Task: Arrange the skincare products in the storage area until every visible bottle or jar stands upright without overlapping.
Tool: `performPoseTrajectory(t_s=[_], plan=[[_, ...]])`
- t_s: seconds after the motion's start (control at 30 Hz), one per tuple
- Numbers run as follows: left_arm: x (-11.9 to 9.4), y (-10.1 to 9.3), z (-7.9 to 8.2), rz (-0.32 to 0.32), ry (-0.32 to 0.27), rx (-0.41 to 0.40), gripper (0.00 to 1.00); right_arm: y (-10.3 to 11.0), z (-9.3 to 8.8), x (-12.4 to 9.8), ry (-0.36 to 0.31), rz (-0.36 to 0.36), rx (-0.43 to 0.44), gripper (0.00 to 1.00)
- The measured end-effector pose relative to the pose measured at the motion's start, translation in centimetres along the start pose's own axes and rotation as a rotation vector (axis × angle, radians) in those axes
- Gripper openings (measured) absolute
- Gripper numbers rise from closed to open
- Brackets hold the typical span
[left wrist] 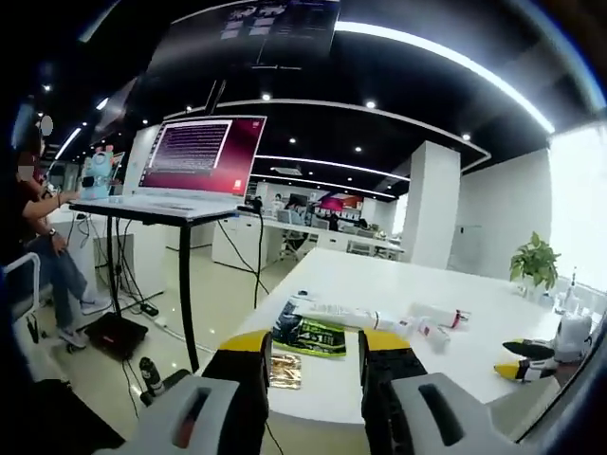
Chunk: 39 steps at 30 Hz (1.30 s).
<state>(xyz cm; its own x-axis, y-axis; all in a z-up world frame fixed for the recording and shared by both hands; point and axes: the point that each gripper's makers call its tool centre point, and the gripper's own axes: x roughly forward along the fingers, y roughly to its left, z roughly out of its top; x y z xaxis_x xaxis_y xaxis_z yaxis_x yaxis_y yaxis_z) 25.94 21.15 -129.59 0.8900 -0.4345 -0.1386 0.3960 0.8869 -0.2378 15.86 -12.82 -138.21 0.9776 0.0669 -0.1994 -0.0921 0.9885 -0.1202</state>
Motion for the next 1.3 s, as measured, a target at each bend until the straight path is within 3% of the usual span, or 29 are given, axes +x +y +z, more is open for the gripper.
performPoseTrajectory(t_s=[0.13, 0.27, 0.4, 0.53, 0.73, 0.93, 1.07, 1.17, 1.3], plan=[[0.0, -0.7, 0.1, -0.004, -0.005, 0.001, 0.38, 0.0, 0.0, 0.2, 0.019, 0.029, -0.001, 0.52], [0.3, -0.1, -0.6, 0.014, 0.019, 0.014, 0.38, -0.3, 0.3, 0.4, -0.017, 0.031, -0.012, 0.52], [0.4, 0.2, -0.7, 0.029, 0.023, 0.011, 0.38, -0.5, 0.2, 0.6, -0.009, 0.015, 0.001, 0.52], [1.2, 0.5, -1.2, 0.053, 0.024, -0.028, 0.38, 0.0, 0.1, 0.4, -0.005, 0.056, -0.004, 0.52], [1.5, 0.5, 0.0, 0.048, -0.017, 0.017, 0.38, 0.1, -0.1, 0.5, 0.006, 0.06, 0.014, 0.54], [2.4, 2.5, 0.7, 0.089, -0.019, -0.013, 0.38, 0.3, -0.4, 0.3, 0.03, 0.078, 0.018, 0.53], [3.2, 1.6, 0.6, 0.08, -0.019, -0.04, 0.38, 0.3, -0.5, 0.2, 0.026, 0.076, 0.017, 0.52], [3.4, 0.3, 0.2, 0.051, -0.01, -0.029, 0.38, 0.3, -0.4, 0.2, 0.022, 0.075, 0.016, 0.52], [2.9, -0.1, -0.2, 0.039, 0.001, -0.005, 0.38, 0.4, -0.5, 0.2, 0.022, 0.081, 0.017, 0.52]])
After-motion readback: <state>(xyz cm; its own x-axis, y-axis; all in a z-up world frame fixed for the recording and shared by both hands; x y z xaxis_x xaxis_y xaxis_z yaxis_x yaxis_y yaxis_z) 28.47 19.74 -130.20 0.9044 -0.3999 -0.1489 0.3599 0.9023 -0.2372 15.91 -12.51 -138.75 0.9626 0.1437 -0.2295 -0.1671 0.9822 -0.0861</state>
